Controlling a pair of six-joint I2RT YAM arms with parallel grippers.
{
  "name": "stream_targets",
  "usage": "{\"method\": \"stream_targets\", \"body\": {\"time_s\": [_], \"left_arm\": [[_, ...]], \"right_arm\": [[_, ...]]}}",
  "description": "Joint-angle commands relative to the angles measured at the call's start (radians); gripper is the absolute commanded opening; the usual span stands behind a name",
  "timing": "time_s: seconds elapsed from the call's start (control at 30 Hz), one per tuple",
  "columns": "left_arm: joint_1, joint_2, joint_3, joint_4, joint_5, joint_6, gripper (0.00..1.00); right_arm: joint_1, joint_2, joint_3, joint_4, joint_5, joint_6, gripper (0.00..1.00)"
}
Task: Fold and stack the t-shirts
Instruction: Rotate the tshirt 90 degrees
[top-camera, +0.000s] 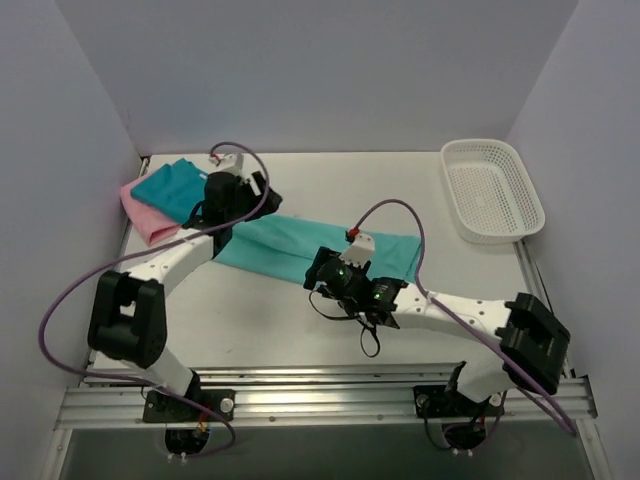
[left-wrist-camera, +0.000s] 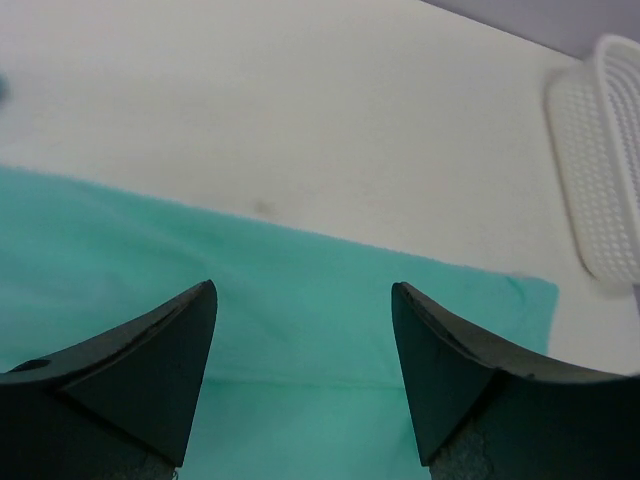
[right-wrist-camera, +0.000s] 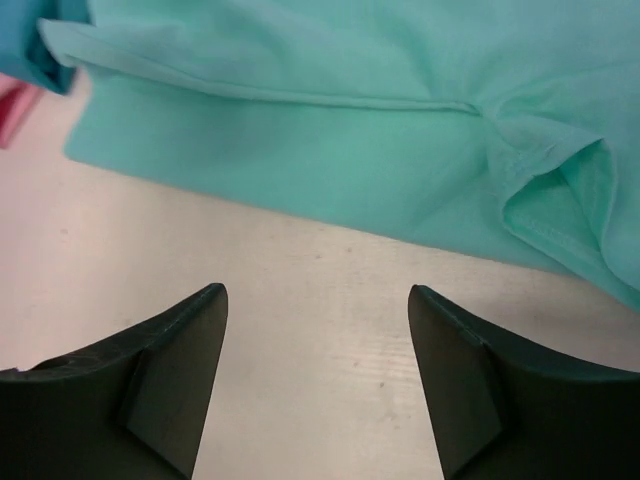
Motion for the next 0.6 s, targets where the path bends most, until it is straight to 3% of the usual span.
{"method": "stream_targets", "body": {"time_s": [0.0, 0.13, 0.2, 0.27, 0.4, 0.5, 0.57], "left_arm": [[-0.132, 0.176, 0.208, 0.042, 0.257, 0.134, 0.79], [-0.271, 0.386, 0.439, -0.082, 0.352, 0.193, 0.68], [-0.339, 0.492, 0.545, -0.16, 0.363, 0.208, 0.56], [-0.397, 0.534, 0.573, -0.157, 0.371, 0.206, 0.41], [-0.477, 0.594, 0.605, -0.197, 0.359, 0.197, 0.04], [-0.534, 0.612, 0.622, -0.232, 0.357, 0.213, 0.02], [-0.56, 0.627, 0.641, -0.254, 0.351, 0.234, 0.02]], "right_arm": [[0.068, -0.167, 0.082, -0.261, 0.213, 0.017, 0.7], [0.156, -0.379, 0.096, -0.459, 0.393, 0.092, 0.71], [0.183, -0.484, 0.091, -0.544, 0.423, 0.128, 0.71], [0.194, -0.547, 0.082, -0.593, 0.466, 0.144, 0.66], [0.199, -0.676, 0.074, -0.69, 0.517, 0.165, 0.41], [0.199, -0.709, 0.07, -0.73, 0.54, 0.187, 0.3], [0.197, -0.713, 0.064, -0.74, 0.548, 0.195, 0.27]]}}
